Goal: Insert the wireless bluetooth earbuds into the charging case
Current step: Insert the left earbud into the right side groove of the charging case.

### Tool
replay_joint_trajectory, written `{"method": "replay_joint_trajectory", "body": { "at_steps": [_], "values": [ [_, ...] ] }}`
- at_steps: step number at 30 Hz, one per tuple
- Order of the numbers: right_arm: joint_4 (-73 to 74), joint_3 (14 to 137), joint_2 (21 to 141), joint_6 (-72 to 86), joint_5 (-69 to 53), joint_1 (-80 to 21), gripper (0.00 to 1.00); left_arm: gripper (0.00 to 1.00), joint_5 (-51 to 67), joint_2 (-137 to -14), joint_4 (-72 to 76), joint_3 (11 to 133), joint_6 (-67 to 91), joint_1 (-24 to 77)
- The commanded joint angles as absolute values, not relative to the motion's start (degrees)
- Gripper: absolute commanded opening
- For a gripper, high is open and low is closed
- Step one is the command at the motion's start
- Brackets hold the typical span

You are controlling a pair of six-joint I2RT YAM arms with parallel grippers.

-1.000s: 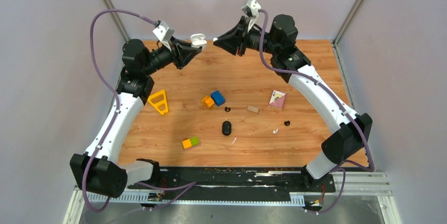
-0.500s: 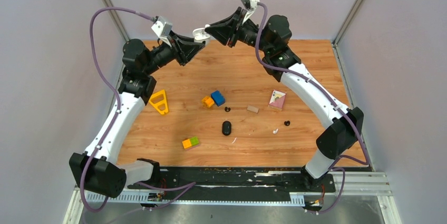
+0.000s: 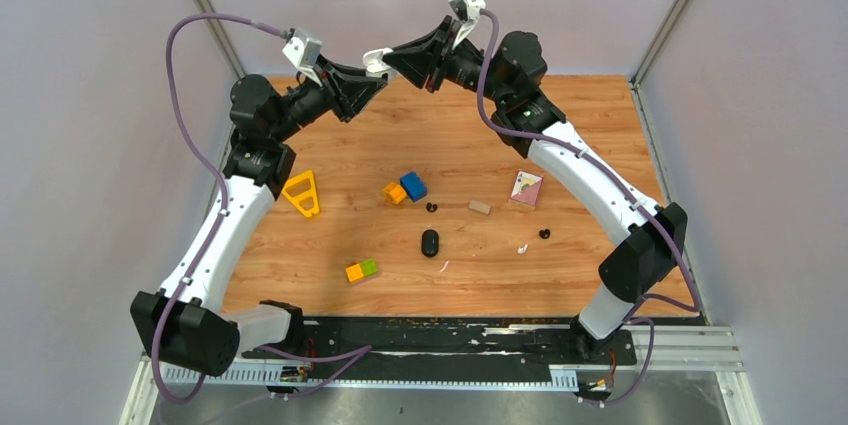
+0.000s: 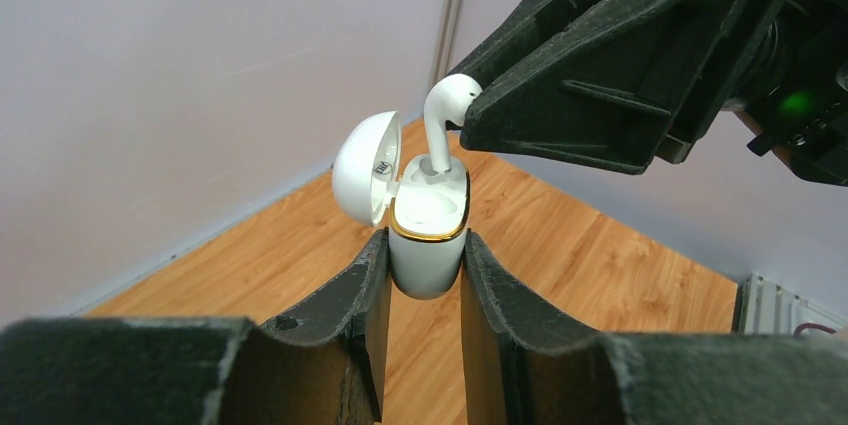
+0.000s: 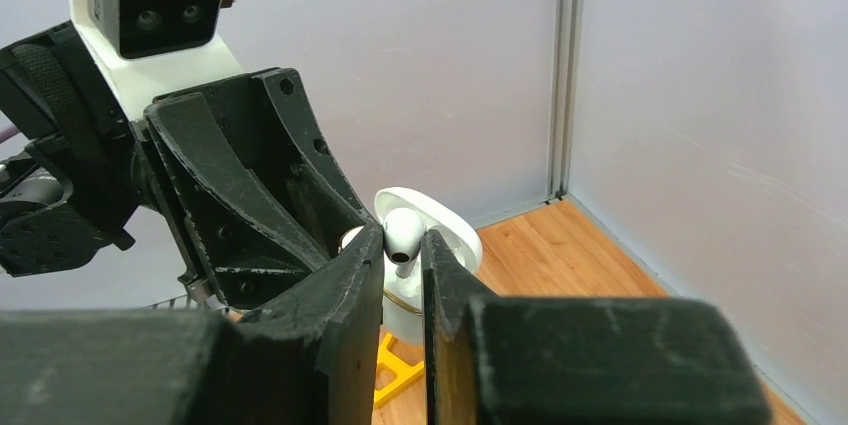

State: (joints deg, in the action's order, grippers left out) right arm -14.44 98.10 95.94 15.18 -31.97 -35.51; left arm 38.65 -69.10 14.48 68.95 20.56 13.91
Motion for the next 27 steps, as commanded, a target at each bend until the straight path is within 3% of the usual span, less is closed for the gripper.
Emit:
{"method": "replay_joint_trajectory", "body": {
  "at_steps": [1, 27],
  "values": [
    [-16.1, 99.4, 95.0, 13.4, -30.1, -35.7, 0.00, 0.00, 38.3, -67.3, 17.1, 69.0, 21.3, 14.2],
    [-14.8, 96.8, 94.3, 10.2, -30.4, -36.0, 0.03, 0.00, 36.5, -67.2, 17.7, 68.7, 22.6, 14.2]
  ]
}}
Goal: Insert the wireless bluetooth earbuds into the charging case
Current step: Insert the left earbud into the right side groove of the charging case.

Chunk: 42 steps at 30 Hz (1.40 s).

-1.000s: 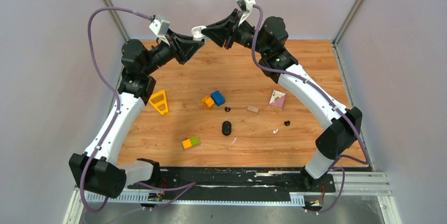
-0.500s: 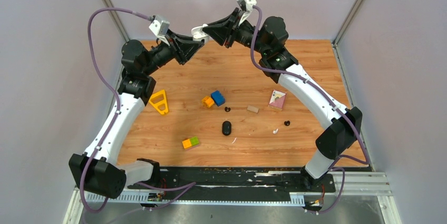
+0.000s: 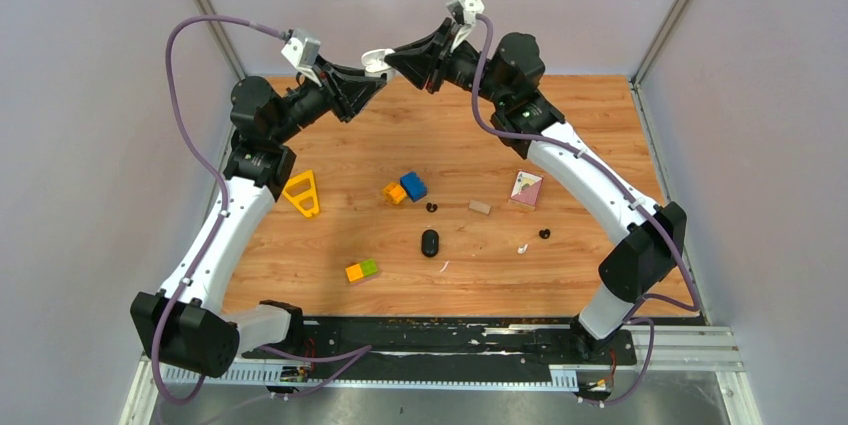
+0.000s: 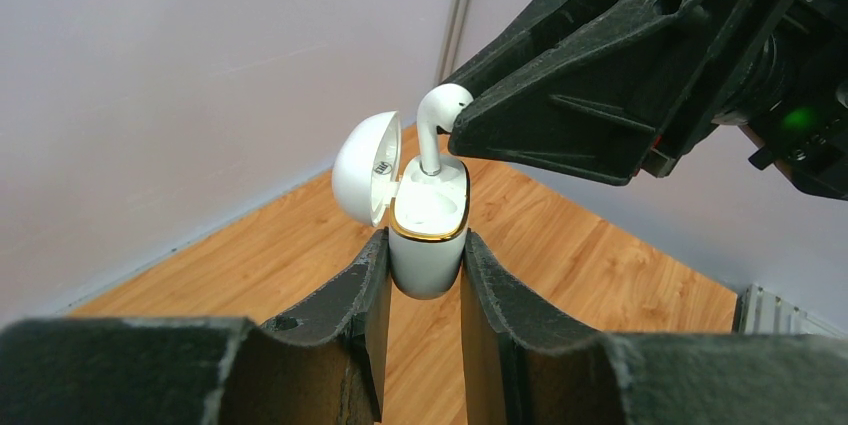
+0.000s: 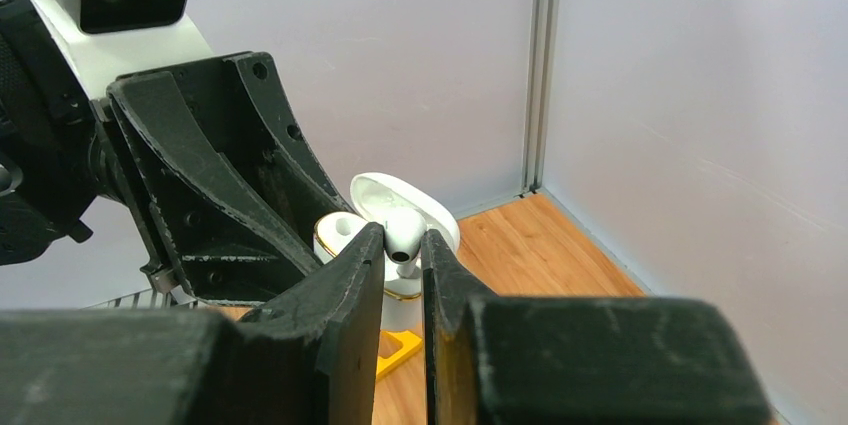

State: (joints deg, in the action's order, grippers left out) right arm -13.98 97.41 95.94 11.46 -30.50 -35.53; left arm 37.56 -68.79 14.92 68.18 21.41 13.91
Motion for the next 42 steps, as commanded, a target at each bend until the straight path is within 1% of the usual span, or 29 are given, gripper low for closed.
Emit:
{"method": "replay_joint_trajectory", "body": {
  "at_steps": [1, 15, 18, 23, 25, 28, 32, 37, 40, 42],
  "values": [
    [-14.8, 96.8, 94.1, 9.9, -30.4, -35.9, 0.03, 0.00, 36.5, -67.2, 17.7, 68.7, 22.6, 14.2],
    [-15.1, 95.2, 93.8, 7.3, -30.0, -36.6, 0.04, 0.00, 36.4, -66.8, 17.8, 68.5, 22.5, 14.2],
    [-14.6, 94.3, 93.3, 6.6, -30.2, -37.1, 0.08, 0.00, 36.4, -67.0, 18.2, 68.5, 22.5, 14.2],
    [-13.3, 94.2, 92.9, 6.7, -29.3, -37.2, 0.10, 0.00, 36.5, -66.9, 19.0, 68.0, 22.7, 14.1],
    [-13.1, 94.4, 92.9, 6.8, -29.2, -37.2, 0.14, 0.00, 36.6, -66.8, 19.2, 67.7, 22.6, 14.2],
    [-12.0, 95.4, 93.1, 6.6, -29.8, -37.2, 0.22, 0.00, 36.9, -66.5, 19.7, 67.0, 22.6, 14.2],
    [-8.4, 97.1, 92.9, 5.6, -30.3, -37.2, 0.36, 0.00, 37.4, -66.3, 20.8, 65.8, 22.5, 14.2],
    [-0.6, 100.4, 92.2, 3.1, -31.4, -36.8, 0.44, 0.00, 37.7, -66.2, 22.7, 64.2, 22.9, 14.2],
    [5.5, 102.6, 91.2, 3.4, -32.6, -35.5, 0.54, 0.00, 38.4, -66.0, 23.8, 63.1, 22.8, 14.0],
    [8.9, 104.3, 90.6, 4.4, -36.5, -33.1, 0.61, 0.00, 39.3, -65.9, 24.8, 62.2, 23.1, 13.9]
  ]
}}
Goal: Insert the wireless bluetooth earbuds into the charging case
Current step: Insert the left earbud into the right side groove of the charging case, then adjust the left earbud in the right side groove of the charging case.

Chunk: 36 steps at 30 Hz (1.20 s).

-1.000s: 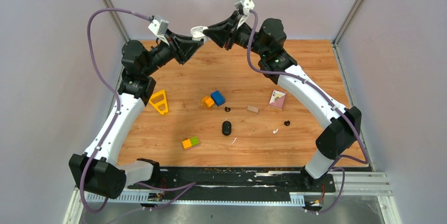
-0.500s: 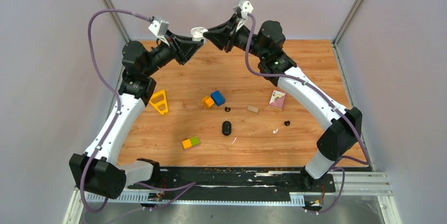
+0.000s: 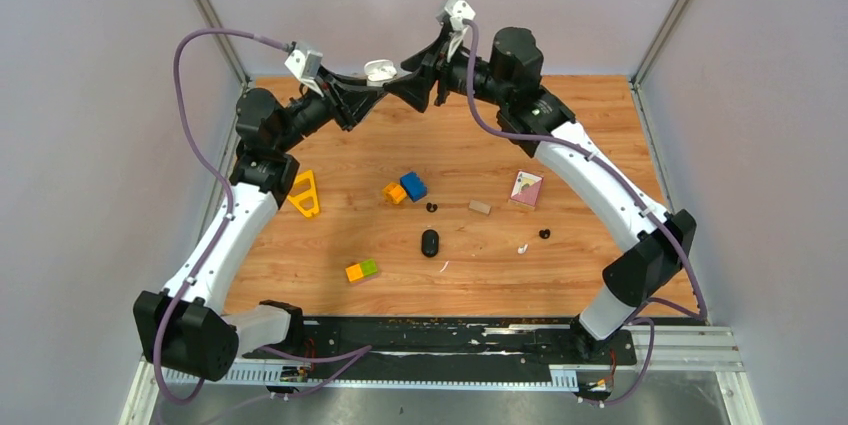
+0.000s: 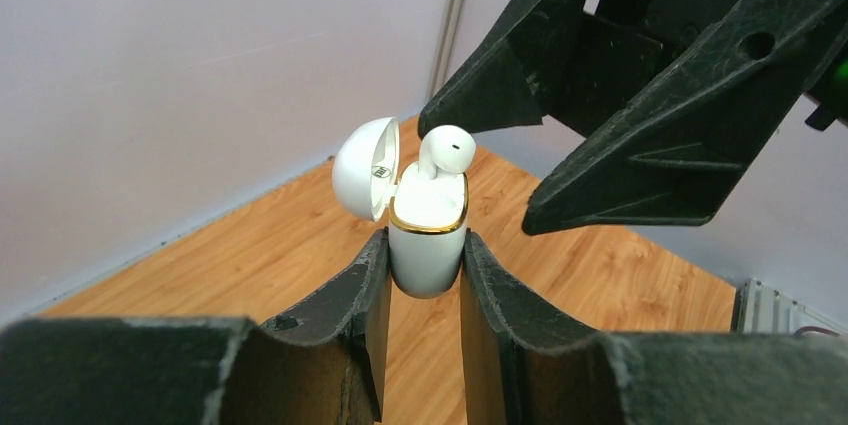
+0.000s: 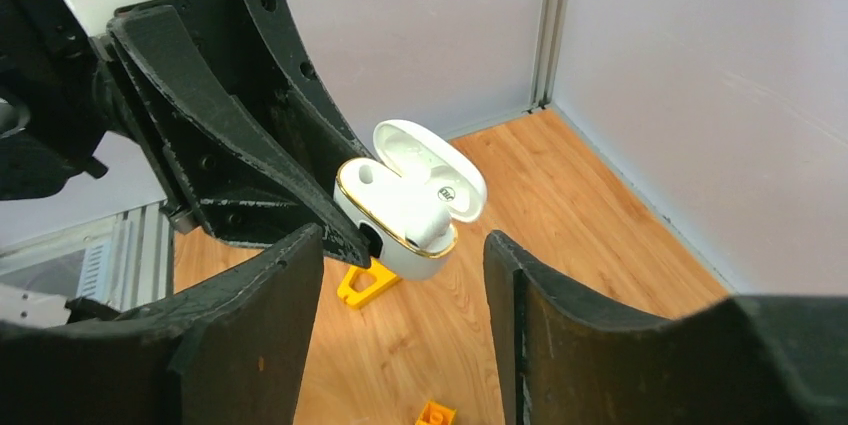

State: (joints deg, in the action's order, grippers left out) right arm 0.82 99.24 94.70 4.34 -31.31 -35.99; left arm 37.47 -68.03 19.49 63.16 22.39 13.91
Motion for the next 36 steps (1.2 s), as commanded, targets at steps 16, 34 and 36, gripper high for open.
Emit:
{"method": "replay_joint_trajectory", "body": {
  "at_steps": [16, 34, 36],
  "values": [
    [63.9, 121.7, 93.1, -50.4, -51.4, -31.4, 0.28, 0.00, 62.5, -62.5, 31.7, 51.1, 15.0, 13.9],
    [72.0, 121.6, 94.2, -77.8, -34.9, -47.0, 0.31, 0.00, 68.6, -59.7, 22.7, 48.1, 4.2, 14.2],
    [71.8, 121.5, 94.0, -79.6, -34.6, -47.4, 0.31, 0.00, 69.0, -59.2, 17.6, 48.9, 1.0, 14.4]
  ]
}}
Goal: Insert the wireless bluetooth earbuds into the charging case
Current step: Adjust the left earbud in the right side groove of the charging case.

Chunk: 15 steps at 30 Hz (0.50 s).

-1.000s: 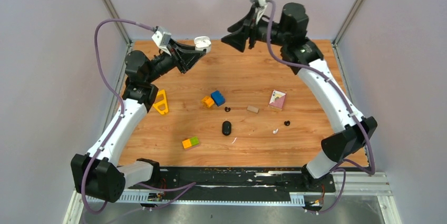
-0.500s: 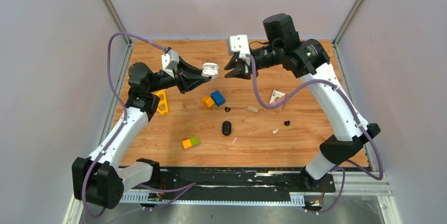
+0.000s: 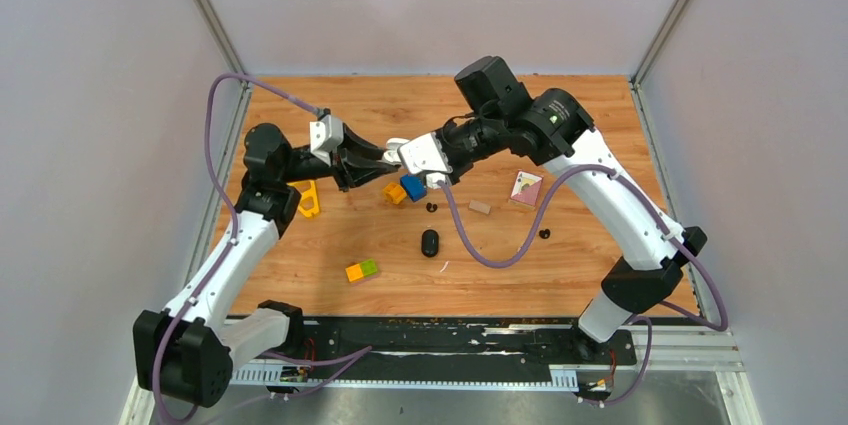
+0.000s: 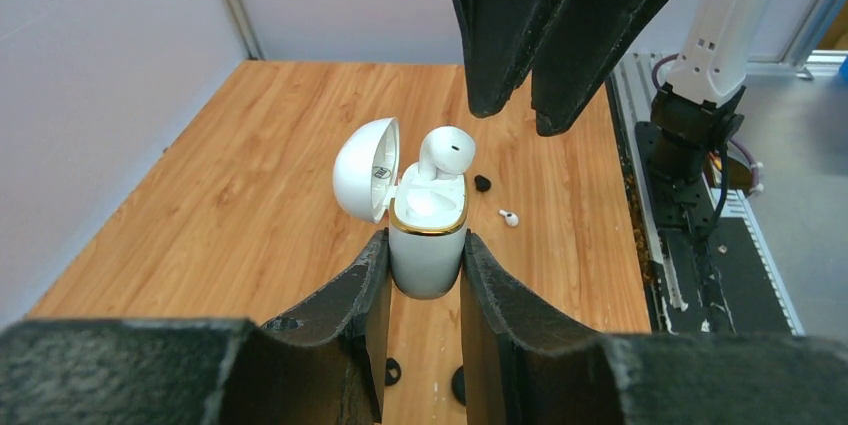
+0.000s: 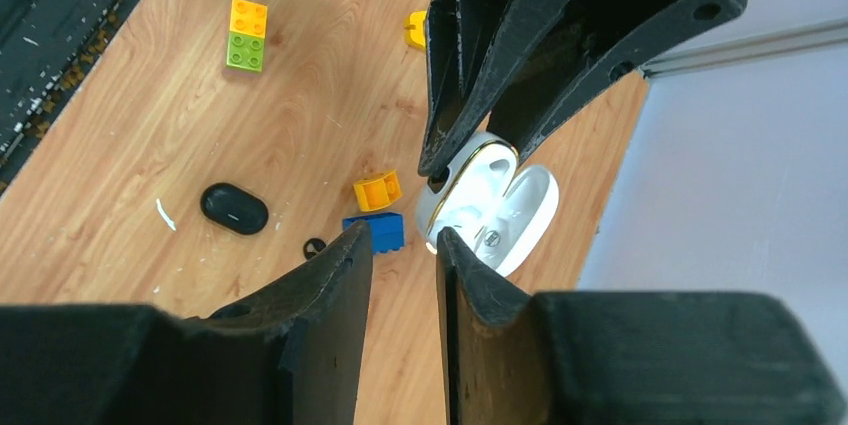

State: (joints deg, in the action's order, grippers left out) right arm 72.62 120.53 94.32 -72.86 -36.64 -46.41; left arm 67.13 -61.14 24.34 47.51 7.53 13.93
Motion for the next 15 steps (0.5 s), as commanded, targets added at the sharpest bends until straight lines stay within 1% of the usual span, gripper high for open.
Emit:
{"method": "replay_joint_trajectory", "body": {
  "at_steps": [1, 4, 6, 15],
  "values": [
    [71.8, 121.4, 94.1, -80.3, -34.4, -47.7, 0.31, 0.00, 69.2, -59.0, 14.8, 49.5, -0.9, 14.4],
    [72.0, 121.3, 93.9, -82.5, -34.1, -48.4, 0.33, 0.00, 69.3, -58.6, 5.6, 51.6, -8.7, 14.7],
    [72.7, 121.3, 94.1, -84.0, -33.8, -48.7, 0.34, 0.00, 69.4, -58.5, 2.4, 52.5, -11.4, 14.8],
    [77.4, 122.9, 96.0, -91.1, -33.2, -48.8, 0.36, 0.00, 70.5, -58.5, 0.3, 54.1, -12.1, 15.2]
  ]
}}
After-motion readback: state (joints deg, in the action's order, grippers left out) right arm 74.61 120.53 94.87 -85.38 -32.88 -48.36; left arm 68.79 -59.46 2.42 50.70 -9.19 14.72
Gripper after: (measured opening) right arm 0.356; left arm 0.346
